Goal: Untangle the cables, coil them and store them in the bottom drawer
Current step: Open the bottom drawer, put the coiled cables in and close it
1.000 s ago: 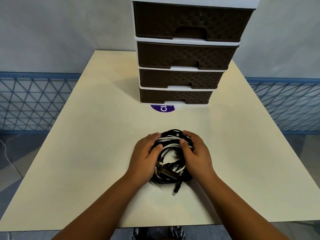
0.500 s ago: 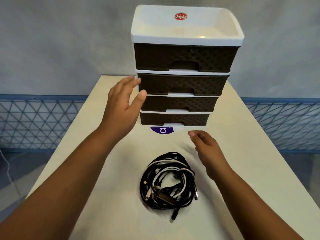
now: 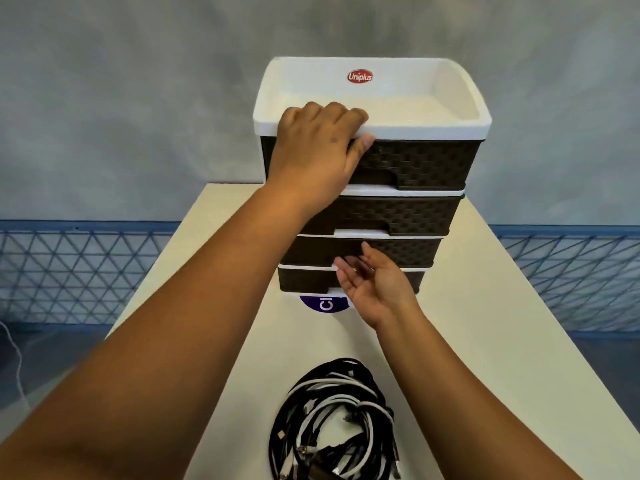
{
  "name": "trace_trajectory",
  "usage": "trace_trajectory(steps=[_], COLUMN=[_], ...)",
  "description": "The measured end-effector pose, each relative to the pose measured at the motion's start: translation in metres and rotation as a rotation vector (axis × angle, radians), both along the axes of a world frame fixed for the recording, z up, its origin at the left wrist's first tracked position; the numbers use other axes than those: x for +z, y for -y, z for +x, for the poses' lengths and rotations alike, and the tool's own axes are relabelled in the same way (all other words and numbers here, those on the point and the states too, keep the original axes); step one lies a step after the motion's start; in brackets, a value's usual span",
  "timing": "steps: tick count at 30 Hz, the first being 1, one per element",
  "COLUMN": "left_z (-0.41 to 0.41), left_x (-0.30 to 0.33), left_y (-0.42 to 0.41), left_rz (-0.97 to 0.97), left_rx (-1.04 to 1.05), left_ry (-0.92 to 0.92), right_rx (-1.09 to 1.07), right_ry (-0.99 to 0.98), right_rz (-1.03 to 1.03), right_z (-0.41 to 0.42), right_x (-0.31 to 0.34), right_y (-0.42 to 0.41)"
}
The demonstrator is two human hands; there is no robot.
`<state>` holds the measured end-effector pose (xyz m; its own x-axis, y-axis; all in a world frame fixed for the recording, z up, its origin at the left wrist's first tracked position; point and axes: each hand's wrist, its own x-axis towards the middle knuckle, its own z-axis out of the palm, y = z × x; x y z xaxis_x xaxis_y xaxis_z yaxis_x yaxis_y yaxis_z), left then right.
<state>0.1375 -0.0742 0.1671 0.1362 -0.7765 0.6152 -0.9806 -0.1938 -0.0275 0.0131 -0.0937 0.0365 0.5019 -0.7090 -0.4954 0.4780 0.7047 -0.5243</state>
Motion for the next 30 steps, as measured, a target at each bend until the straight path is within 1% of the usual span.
trace_trajectory(steps=[8,12,15,19,30], left_z=[0.001,0.001,0.002,0.001,-0.001], left_x=[0.0,0.001,0.002,-0.001,-0.005], left_y=[0.003,0.0,-0.003,-0.002,-0.001], left_rz=[-0.03,0.025,0.095,0.09,0.075], left_rx=[-0.007,-0.003,0.011,0.035,0.054], left_ry=[-0.007,-0.023,0.042,0.102,0.118], right_rx=[-0.011,-0.02,-0.018,-0.014,-0.027], right_ry=[-0.01,0.021,0.018,0.016,0.002], right_rz=[-0.094,-0.079,-0.074,-0.072,-0.074], right_z=[-0.014,-0.034,-0.045,-0.05,-0.054], right_x=[-0.011,-0.014,-0.012,-0.01,-0.007], right_y=[-0.024,-0.05,-0.064,-0.074,-0.085])
